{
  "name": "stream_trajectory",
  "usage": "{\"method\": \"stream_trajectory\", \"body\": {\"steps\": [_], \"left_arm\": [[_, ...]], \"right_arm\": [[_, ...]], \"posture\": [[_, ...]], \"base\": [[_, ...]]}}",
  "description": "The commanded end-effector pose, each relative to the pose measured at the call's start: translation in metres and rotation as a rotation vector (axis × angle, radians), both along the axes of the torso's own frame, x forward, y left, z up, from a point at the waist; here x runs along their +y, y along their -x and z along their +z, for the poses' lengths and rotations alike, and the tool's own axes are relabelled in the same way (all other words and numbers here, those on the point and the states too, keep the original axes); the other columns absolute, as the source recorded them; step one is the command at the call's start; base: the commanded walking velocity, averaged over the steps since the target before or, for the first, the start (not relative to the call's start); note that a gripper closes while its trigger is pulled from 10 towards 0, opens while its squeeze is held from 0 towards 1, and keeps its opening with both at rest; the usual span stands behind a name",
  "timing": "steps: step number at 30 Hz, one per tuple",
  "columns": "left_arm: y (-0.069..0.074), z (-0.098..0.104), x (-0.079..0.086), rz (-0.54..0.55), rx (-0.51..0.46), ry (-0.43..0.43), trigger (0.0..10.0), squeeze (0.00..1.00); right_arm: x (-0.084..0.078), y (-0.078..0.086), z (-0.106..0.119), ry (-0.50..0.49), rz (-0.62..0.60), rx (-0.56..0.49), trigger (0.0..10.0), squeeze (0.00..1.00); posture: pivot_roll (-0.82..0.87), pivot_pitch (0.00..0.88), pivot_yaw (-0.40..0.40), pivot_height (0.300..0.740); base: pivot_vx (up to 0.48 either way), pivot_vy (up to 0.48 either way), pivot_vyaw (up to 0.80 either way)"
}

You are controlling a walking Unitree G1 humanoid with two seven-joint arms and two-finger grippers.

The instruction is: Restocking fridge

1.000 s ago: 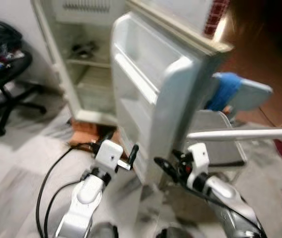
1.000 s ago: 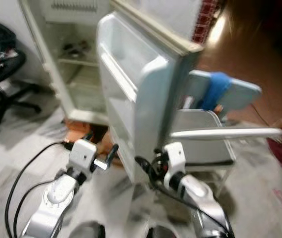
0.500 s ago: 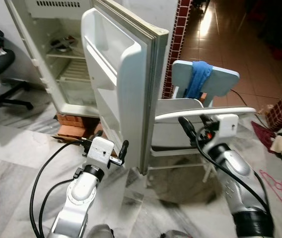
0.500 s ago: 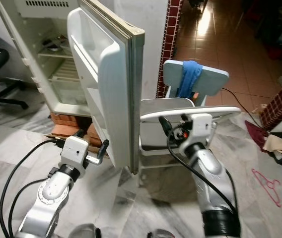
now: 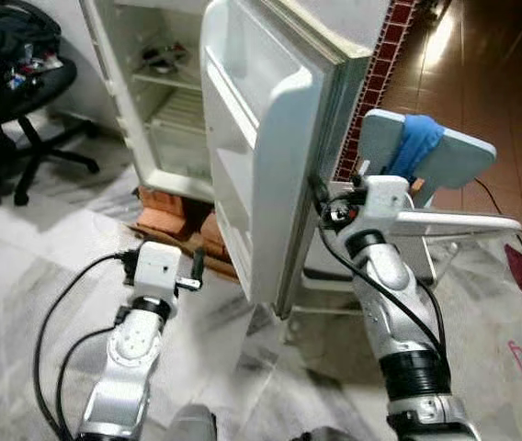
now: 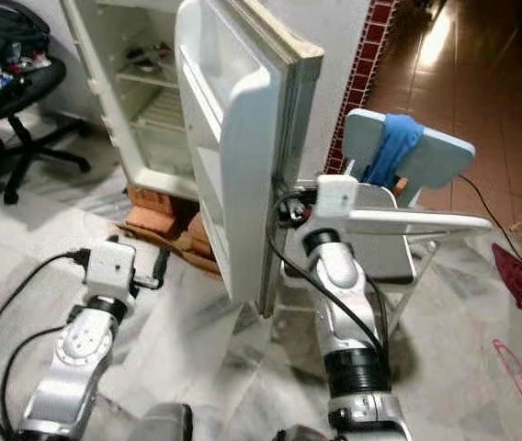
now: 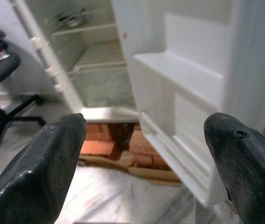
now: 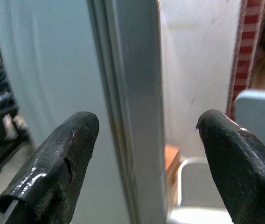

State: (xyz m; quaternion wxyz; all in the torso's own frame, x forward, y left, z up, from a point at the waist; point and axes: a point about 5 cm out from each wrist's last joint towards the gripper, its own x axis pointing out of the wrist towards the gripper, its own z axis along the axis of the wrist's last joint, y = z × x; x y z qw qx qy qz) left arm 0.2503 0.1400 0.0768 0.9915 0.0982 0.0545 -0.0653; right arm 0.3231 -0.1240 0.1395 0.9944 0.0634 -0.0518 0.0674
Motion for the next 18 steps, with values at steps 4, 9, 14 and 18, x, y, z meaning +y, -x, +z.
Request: {"method": "stream_trajectory", "body": {"steps": [4, 9, 14, 18], "left_arm": [[-0.002, 0.001, 0.000, 0.013, 0.001, 0.001, 10.0, 0.00], [-0.003, 0.001, -0.001, 0.013, 0.003, 0.004, 10.0, 0.00], [-0.005, 0.002, -0.003, -0.002, 0.004, 0.007, 10.0, 0.00], [-0.005, 0.002, -0.004, -0.018, 0.002, 0.005, 10.0, 0.00]], "right_arm": [[-0.010, -0.008, -0.001, 0.044, -0.105, 0.011, 10.0, 0.00], [0.001, -0.016, -0.001, 0.010, -0.076, 0.025, 10.0, 0.00], [0.040, -0.025, 0.008, -0.128, 0.107, 0.027, 10.0, 0.00], [0.075, -0.022, 0.029, -0.271, 0.302, -0.019, 10.0, 0.00]], "posture": [[0.07, 0.024, -0.027, 0.740], [0.08, 0.023, -0.027, 0.740], [0.08, 0.020, -0.019, 0.740], [0.08, 0.020, -0.019, 0.740]], "base": [[0.000, 0.000, 0.00], [0.000, 0.000, 0.00], [0.000, 0.000, 0.00], [0.000, 0.000, 0.00]]}}
